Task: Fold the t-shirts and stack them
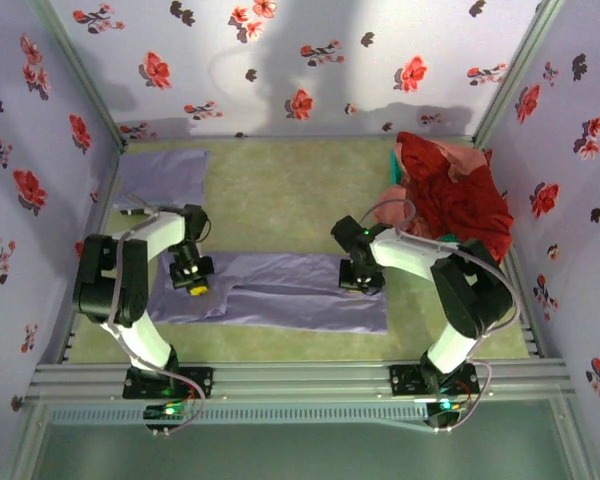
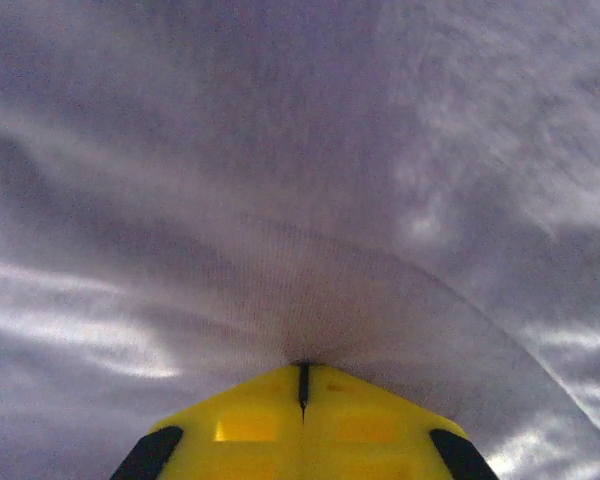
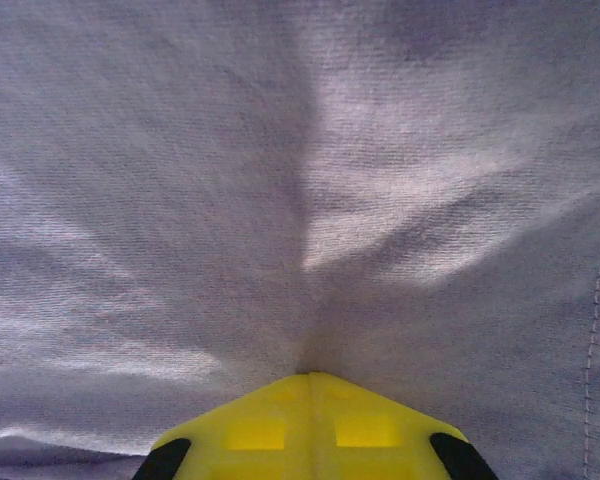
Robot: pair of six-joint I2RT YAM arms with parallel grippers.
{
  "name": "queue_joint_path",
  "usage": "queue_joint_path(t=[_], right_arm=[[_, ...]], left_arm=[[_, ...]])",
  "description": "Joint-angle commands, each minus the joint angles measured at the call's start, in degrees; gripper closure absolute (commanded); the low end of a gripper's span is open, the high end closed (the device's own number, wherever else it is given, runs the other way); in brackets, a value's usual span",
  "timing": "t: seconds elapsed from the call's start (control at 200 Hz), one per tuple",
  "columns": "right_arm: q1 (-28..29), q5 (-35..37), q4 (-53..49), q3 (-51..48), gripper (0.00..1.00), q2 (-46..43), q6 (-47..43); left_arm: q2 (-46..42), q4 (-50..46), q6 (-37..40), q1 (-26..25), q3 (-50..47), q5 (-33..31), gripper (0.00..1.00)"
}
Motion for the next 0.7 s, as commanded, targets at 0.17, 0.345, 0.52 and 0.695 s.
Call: queue_joint_path(t=[0.17,0.345,0.52,0.695], right_arm=[[1.7,4.2,-6.7,-7.7,1.00,-3.1,4.9],[2.1,4.5,-7.7,-10.7,1.00,-7.0,7.9],[2.1,3.8,-7.8,-12.6,1.00,-9.2,9.5],[2.9,0.9,-6.3,-13.9,1.00,-13.0,10.6]], left_arm=[[10.1,0.9,4.6,-0.5,10.2,1.0,1.00],[17.8,-1.7,5.8,-2.3,23.3,2.1,1.00],[29.2,-3.5,5.4,-5.6,39.4,7.4,1.00],[39.8,-7.5,5.2,-11.0,59.7,8.7,1.00]])
